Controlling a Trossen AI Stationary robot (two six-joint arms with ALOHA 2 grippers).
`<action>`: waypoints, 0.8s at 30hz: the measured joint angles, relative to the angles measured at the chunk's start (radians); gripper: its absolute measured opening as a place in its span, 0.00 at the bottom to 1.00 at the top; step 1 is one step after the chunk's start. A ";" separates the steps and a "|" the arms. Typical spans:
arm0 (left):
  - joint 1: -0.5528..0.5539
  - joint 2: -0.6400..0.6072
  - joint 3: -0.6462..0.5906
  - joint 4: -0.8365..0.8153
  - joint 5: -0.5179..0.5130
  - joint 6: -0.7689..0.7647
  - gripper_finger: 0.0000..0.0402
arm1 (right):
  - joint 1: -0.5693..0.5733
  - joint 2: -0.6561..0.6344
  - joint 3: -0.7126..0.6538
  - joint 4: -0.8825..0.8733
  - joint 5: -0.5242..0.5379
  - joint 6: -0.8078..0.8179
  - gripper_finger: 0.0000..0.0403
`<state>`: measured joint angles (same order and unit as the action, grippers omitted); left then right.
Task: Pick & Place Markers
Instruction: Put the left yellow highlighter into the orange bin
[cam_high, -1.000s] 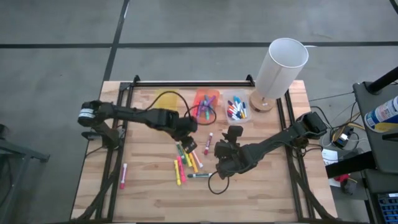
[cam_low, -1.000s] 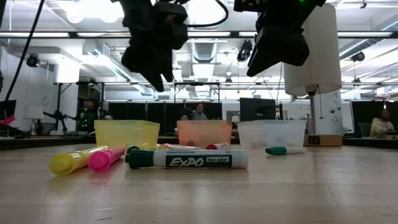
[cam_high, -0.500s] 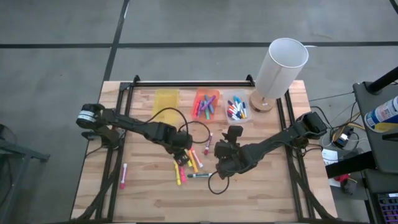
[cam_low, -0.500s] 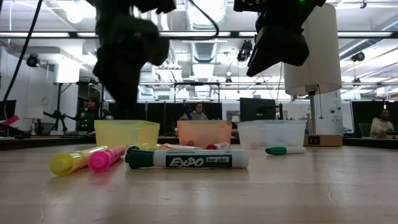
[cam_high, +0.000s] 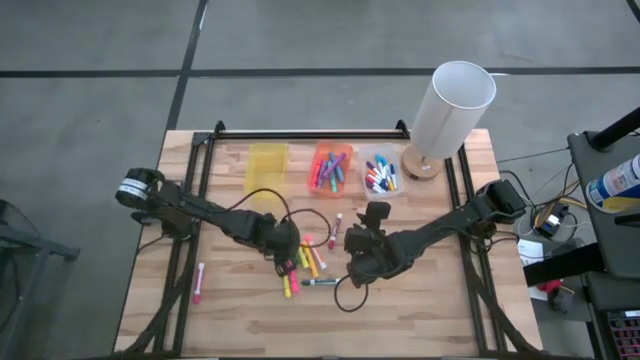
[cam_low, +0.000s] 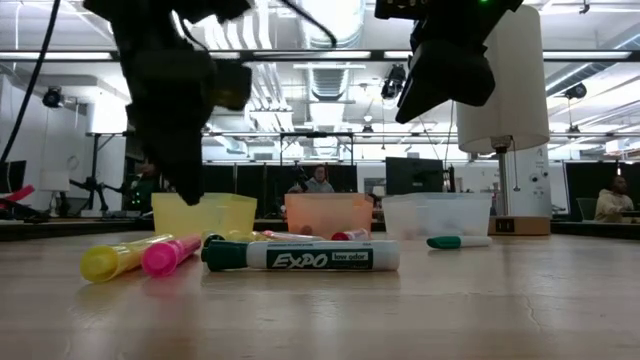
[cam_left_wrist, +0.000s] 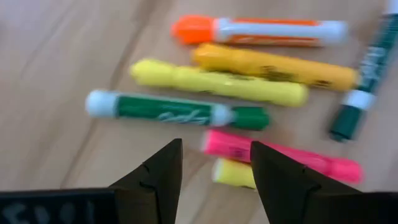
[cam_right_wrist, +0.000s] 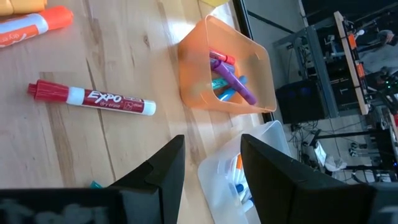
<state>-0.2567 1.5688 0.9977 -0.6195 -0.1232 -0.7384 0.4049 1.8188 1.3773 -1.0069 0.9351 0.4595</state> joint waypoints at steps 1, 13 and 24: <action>-0.012 -0.010 -0.006 0.018 -0.005 0.009 0.45 | 0.000 0.000 0.000 0.000 0.000 0.000 0.37; -0.104 -0.208 -0.133 0.159 -0.033 -0.096 0.45 | 0.000 0.000 0.000 0.059 0.002 -0.014 0.37; -0.102 -0.204 -0.215 0.163 -0.032 -0.224 0.45 | 0.000 0.000 0.000 0.076 0.001 -0.018 0.37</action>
<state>-0.3592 1.3643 0.7826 -0.4567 -0.1557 -0.9629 0.4049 1.8187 1.3769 -0.9314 0.9357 0.4412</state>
